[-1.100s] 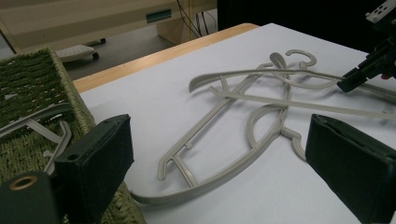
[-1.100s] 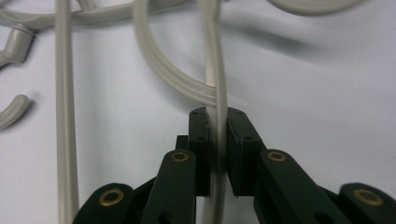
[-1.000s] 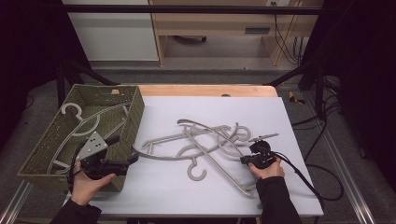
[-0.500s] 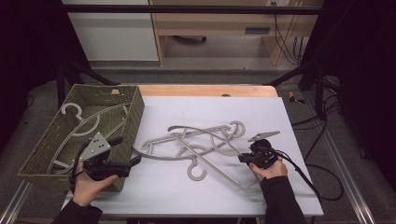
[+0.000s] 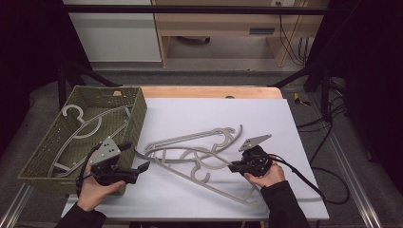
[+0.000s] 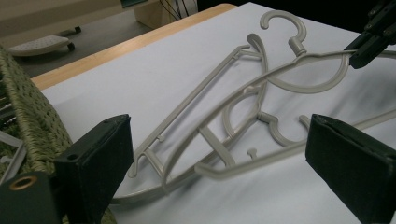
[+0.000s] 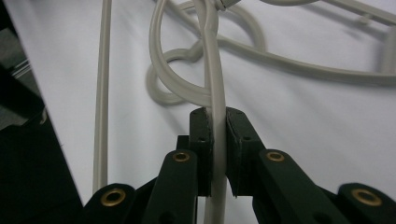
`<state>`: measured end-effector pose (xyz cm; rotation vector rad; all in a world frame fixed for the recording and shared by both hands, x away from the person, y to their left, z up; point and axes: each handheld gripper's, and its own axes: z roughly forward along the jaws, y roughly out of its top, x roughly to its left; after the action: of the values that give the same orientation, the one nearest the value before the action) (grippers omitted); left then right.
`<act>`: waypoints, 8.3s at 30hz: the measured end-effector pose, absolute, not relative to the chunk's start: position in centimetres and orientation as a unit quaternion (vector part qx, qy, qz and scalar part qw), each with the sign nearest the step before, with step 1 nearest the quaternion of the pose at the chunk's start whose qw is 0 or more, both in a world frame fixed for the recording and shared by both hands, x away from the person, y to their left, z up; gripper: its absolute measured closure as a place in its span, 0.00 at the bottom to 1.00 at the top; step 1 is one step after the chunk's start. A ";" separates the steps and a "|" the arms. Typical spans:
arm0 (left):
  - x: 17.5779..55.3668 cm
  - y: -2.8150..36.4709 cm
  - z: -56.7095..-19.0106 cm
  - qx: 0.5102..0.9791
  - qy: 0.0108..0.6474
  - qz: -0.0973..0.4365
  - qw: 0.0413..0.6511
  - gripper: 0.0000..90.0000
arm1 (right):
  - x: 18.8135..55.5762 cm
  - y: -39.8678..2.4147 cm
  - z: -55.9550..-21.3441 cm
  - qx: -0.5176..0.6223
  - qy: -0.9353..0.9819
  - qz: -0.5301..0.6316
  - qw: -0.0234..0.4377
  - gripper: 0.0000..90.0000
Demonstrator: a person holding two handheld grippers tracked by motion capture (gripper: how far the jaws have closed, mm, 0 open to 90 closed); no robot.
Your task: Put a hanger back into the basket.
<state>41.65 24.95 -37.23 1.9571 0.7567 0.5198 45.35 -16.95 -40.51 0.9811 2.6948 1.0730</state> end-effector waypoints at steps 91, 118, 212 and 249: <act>40.3 22.8 -35.0 0.828 0.290 0.220 0.427 0.92 | 44.2 -23.1 -37.5 0.373 0.750 0.506 0.204 0.09; 43.9 31.2 -28.8 0.783 0.333 0.281 0.444 0.92 | 44.7 -24.5 -38.2 0.400 0.742 0.496 0.209 0.06; 49.8 45.4 -38.2 0.800 0.499 0.251 0.222 0.90 | 45.0 -24.4 -38.6 0.404 0.749 0.484 0.205 0.06; 45.3 35.2 -33.0 0.719 0.400 0.272 0.500 0.13 | 44.7 -24.7 -38.5 0.400 0.738 0.501 0.211 0.06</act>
<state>45.35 35.15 -32.98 1.7386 0.9675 0.6567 44.73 -24.68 -38.52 1.1125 2.0497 1.3911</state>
